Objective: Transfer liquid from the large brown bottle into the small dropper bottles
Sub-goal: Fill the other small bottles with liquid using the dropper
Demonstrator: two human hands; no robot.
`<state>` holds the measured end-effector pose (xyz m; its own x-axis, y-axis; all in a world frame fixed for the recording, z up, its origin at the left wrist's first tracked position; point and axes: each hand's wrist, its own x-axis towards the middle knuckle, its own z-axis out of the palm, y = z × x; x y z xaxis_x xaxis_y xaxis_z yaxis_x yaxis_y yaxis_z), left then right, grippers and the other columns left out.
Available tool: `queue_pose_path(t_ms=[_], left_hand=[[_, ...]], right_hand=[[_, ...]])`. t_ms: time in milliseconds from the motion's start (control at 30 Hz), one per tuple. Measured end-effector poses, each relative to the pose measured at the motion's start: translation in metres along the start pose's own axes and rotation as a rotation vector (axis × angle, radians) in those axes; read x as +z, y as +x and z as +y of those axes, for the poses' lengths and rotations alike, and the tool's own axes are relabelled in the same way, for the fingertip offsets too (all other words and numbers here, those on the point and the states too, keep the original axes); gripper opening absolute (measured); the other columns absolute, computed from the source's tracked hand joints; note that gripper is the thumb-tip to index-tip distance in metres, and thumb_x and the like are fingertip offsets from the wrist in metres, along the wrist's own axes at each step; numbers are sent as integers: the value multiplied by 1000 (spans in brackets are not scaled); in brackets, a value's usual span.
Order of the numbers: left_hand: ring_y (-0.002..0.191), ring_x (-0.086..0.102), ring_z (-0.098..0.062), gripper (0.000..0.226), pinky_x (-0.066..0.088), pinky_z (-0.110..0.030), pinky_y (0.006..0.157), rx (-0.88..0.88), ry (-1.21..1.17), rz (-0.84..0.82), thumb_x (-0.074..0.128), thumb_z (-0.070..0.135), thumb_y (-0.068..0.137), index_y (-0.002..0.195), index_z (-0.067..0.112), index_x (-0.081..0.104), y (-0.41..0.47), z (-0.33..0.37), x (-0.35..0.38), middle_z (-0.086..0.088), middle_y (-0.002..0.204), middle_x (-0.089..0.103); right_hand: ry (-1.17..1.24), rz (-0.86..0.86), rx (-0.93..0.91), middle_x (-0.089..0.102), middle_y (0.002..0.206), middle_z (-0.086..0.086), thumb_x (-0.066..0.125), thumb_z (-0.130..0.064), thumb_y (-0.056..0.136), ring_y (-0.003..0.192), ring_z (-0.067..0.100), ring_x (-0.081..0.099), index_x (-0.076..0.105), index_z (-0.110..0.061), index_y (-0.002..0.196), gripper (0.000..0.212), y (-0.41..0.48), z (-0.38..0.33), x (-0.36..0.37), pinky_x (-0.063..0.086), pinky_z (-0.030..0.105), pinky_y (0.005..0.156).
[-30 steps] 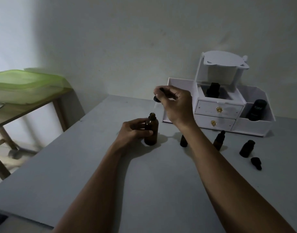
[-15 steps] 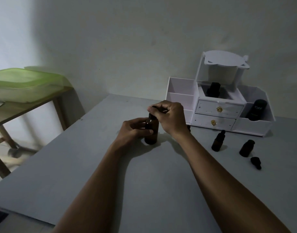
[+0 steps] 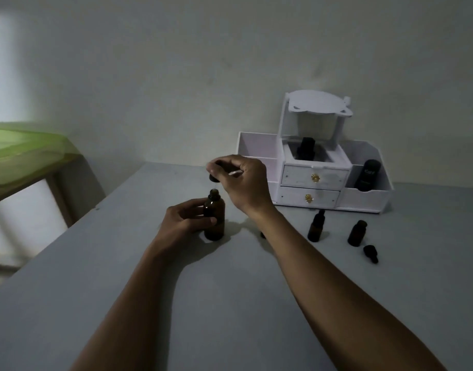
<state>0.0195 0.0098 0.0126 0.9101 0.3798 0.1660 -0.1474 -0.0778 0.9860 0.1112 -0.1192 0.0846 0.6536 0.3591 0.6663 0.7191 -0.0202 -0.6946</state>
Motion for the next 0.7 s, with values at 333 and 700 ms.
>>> queue_pose_path(t_ms=[333,700], left_hand=[[108,66,-8,64,52,-28,84,201,229,248,84,15,79,136,26,58,-14,10,14,4,119,68],[89,70,-5,30,56,-22,75,278,141,86,76,10,86,105,32,69,-73,35,148,11,95,74]], right_hand=[[226,204,-107,73,77,1,73,-10,88,69,1,71,75,0,93,11,32,-66,-71,57,17,68],[58,470,-25,74,82,-7,73,-14,88,75,1,72,75,-9,96,10,-27,-21,-215,57,18,73]])
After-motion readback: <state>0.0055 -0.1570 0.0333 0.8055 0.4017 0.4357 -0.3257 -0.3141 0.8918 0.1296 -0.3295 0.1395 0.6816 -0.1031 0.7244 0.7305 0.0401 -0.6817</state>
